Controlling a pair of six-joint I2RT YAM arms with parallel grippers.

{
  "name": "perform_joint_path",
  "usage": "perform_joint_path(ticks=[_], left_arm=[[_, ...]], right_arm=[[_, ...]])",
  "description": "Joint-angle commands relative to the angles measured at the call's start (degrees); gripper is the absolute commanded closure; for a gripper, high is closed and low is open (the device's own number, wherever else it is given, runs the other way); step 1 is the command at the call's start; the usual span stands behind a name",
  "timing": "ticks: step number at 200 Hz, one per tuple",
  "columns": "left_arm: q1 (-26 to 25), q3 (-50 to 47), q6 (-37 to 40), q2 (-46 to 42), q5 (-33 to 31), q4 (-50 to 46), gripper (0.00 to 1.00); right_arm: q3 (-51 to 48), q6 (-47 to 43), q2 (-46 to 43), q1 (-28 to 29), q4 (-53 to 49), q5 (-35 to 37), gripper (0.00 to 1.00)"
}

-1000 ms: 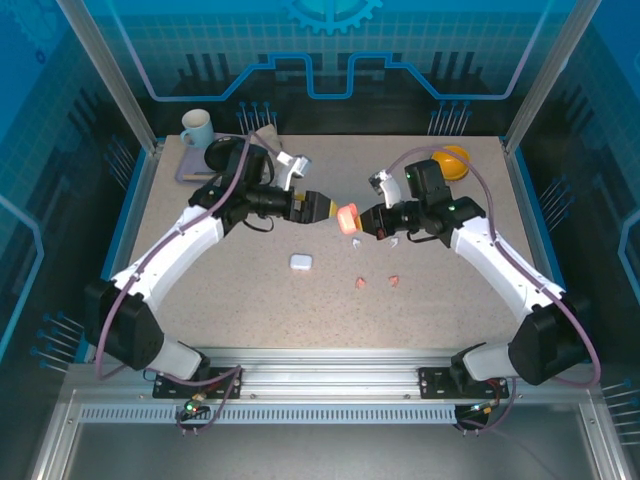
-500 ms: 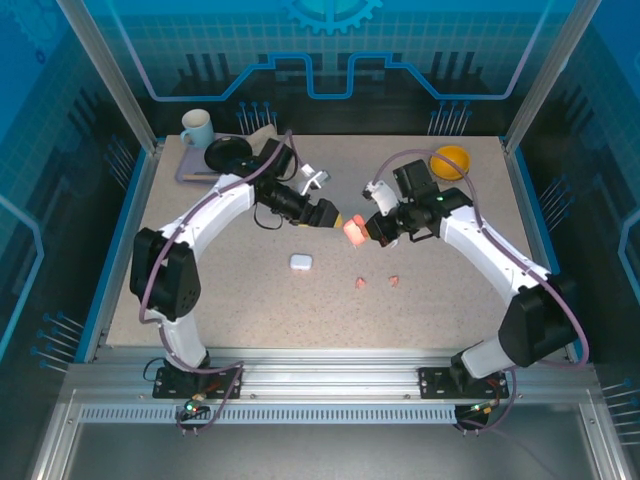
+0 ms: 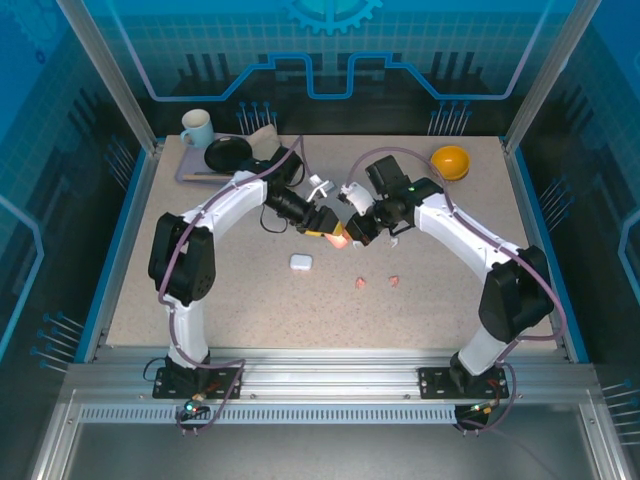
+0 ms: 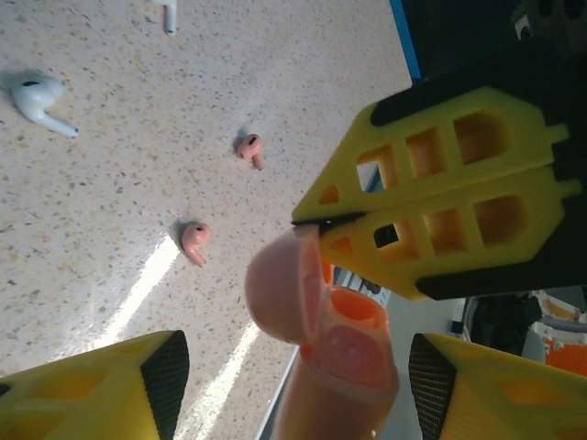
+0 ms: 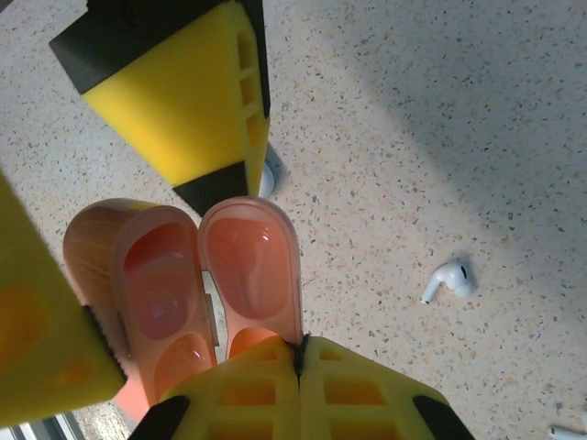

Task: Insert wireless bluetooth earbuds into charging case

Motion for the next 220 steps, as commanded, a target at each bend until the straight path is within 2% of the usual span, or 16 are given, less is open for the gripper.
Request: perform_joint_path(ticks=[1,59,87,220], left_arm=[[-0.06,1.9,3.01,0.41,4.83,-2.94,0.35],[-0.05,3.98,9.54,2.14,10.13,-11.23,0.45],[-0.06,3.73,11.34,2.78,10.22,-13.37,0.47],[-0.14,2.25,11.11,4.72,9.5,-11.61,0.57]], right_arm=[[1.97,-1.58,0.58,0.24,-1.75,-0.94,1.0],[2.01,-2.95,0.86,0.07,-2.57,-1.8,1.0],[2.2,-2.95,0.66,-0.03,-2.43,-2.45,1.0],[2.31,-1.55,-1.0,-0.03,-1.75,-4.39,1.0]])
